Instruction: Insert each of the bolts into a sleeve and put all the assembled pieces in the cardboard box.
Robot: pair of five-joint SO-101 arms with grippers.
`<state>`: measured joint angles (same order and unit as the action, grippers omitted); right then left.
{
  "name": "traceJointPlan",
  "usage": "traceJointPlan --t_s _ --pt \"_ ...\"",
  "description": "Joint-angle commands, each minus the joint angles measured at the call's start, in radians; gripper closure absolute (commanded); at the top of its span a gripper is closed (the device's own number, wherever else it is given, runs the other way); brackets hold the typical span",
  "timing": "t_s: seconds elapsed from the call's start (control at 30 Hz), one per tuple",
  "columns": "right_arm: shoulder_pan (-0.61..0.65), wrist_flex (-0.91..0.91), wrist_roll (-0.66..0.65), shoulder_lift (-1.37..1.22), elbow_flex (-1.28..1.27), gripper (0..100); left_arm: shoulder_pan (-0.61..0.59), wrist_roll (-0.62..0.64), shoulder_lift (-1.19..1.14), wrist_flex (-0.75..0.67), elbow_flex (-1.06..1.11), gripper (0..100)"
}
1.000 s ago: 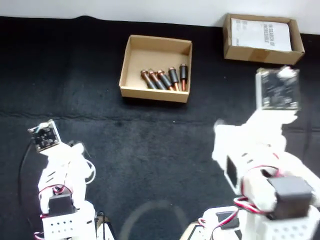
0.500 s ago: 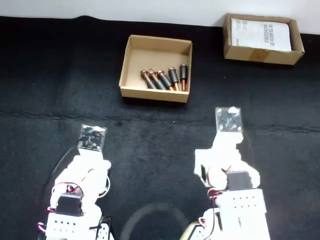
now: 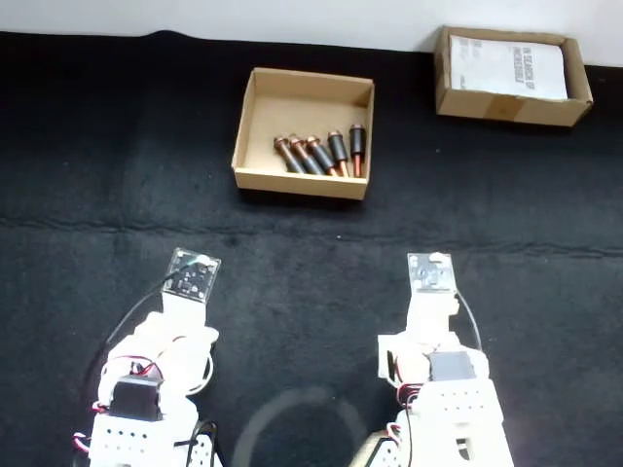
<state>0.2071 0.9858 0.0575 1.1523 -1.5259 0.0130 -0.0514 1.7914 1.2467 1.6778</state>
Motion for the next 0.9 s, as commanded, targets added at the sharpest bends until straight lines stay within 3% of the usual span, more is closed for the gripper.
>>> traceJointPlan --t_s 0.0,0.1,0.33,0.7,0.87 --pt "-0.004 -0.005 -0.075 0.007 -0.028 99.1 -0.068 0.141 0.001 0.008 0.019 99" --pt "-0.042 -0.013 -0.1 0.007 -0.07 97.7 -0.102 0.157 -0.002 0.009 0.019 99" --pt "-0.081 0.001 -0.092 0.013 -0.125 99.1 -0.105 0.02 0.005 0.06 0.019 99" --pt "-0.111 -0.002 -0.092 0.013 -0.127 99.1 -0.101 0.023 0.005 0.061 0.019 99" --pt "-0.111 -0.001 -0.092 0.013 -0.127 99.1 -0.101 0.169 0.005 0.064 0.018 99"
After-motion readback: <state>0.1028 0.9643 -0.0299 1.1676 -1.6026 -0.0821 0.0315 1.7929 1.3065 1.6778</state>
